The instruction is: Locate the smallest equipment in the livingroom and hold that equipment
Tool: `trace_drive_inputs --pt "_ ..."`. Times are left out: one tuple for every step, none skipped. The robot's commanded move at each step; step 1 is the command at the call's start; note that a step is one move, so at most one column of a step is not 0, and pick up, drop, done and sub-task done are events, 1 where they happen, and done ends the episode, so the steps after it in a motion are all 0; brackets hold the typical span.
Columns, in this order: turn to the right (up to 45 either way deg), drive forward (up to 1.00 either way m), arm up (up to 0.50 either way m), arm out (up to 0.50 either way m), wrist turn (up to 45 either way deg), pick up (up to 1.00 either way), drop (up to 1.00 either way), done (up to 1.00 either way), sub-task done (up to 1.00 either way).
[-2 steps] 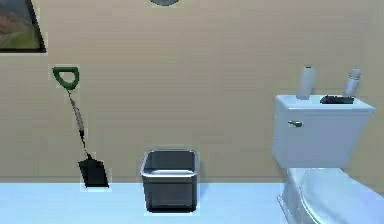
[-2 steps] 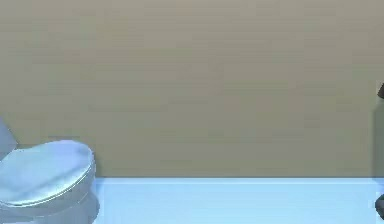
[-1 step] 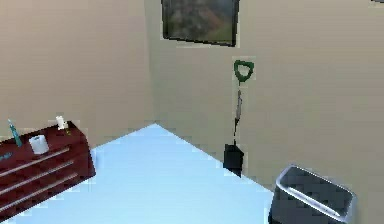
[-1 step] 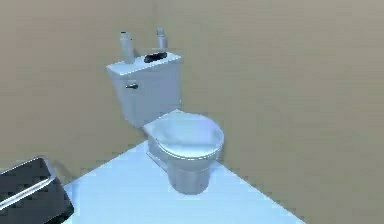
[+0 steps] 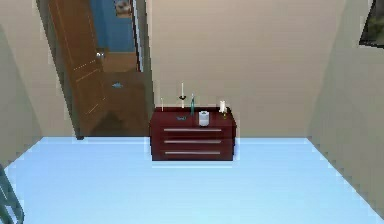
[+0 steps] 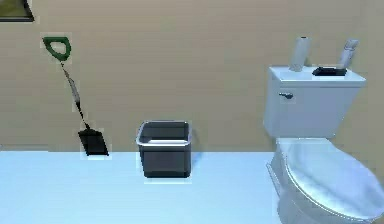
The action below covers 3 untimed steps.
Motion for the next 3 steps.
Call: trace_drive_inputs --pt "-24.0 0.00 0.00 0.00 0.0 0.00 0.00 0.00 0.00" --pt "0.0 1.00 0.00 0.00 0.0 0.00 0.00 0.00 0.00" --pt "0.0 0.80 0.00 0.00 0.0 0.00 0.00 0.00 0.00"
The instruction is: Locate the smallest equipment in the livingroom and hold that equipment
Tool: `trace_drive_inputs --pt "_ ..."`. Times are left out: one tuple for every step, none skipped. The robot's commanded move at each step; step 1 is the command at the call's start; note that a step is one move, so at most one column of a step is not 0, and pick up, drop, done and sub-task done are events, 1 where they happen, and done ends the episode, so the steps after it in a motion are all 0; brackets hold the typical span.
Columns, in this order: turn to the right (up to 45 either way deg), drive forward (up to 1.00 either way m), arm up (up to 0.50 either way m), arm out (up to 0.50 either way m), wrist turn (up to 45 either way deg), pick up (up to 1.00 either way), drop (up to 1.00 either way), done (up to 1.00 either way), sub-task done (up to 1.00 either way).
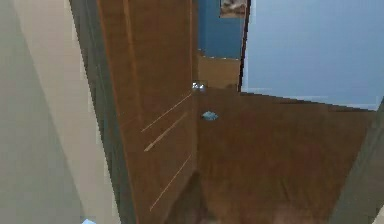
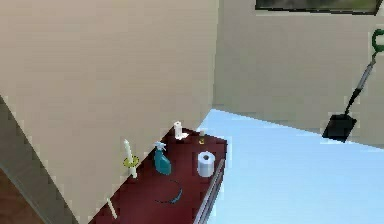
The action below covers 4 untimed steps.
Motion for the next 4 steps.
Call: trace_drive_inputs --pt "24.0 0.00 0.00 0.00 0.0 0.00 0.00 0.00 0.00" --pt "0.0 0.75 0.00 0.00 0.0 0.00 0.00 0.00 0.00" --pt "0.0 0.95 0.00 0.00 0.0 0.00 0.00 0.00 0.00" --pt "-3.0 0.00 0.00 0.00 0.0 0.00 0.00 0.00 0.00"
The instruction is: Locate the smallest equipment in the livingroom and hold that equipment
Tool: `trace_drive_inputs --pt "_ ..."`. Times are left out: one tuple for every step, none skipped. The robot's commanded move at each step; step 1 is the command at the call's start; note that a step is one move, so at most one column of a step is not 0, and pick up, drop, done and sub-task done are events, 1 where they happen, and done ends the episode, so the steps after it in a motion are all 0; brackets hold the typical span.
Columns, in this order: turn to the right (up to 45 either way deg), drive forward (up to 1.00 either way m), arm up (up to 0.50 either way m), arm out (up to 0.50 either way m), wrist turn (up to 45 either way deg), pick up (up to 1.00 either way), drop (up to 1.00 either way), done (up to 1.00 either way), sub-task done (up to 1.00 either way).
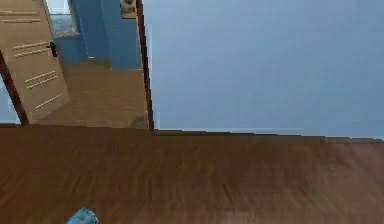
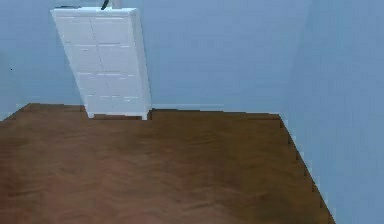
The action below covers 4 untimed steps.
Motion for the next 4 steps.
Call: trace_drive_inputs --pt "0.0 1.00 0.00 0.00 0.0 0.00 0.00 0.00 0.00" --pt "0.0 0.35 0.00 0.00 0.0 0.00 0.00 0.00 0.00" --pt "-42.0 0.00 0.00 0.00 0.0 0.00 0.00 0.00 0.00" --pt "0.0 0.60 0.00 0.00 0.0 0.00 0.00 0.00 0.00"
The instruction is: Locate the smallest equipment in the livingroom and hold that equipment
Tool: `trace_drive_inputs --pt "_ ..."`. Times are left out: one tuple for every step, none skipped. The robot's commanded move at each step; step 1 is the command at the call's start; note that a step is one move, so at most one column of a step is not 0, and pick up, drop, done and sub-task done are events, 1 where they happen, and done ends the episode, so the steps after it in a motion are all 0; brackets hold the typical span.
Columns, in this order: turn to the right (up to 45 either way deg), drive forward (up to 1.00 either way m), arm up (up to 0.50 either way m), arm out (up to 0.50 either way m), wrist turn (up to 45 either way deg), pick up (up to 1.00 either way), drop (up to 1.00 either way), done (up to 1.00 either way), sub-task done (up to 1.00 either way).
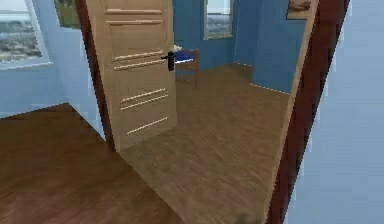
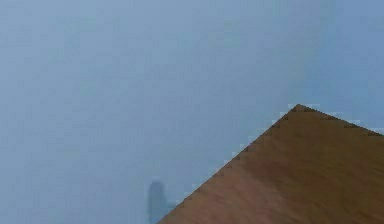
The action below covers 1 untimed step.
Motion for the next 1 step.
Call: trace_drive_inputs --pt "-42.0 0.00 0.00 0.00 0.0 0.00 0.00 0.00 0.00"
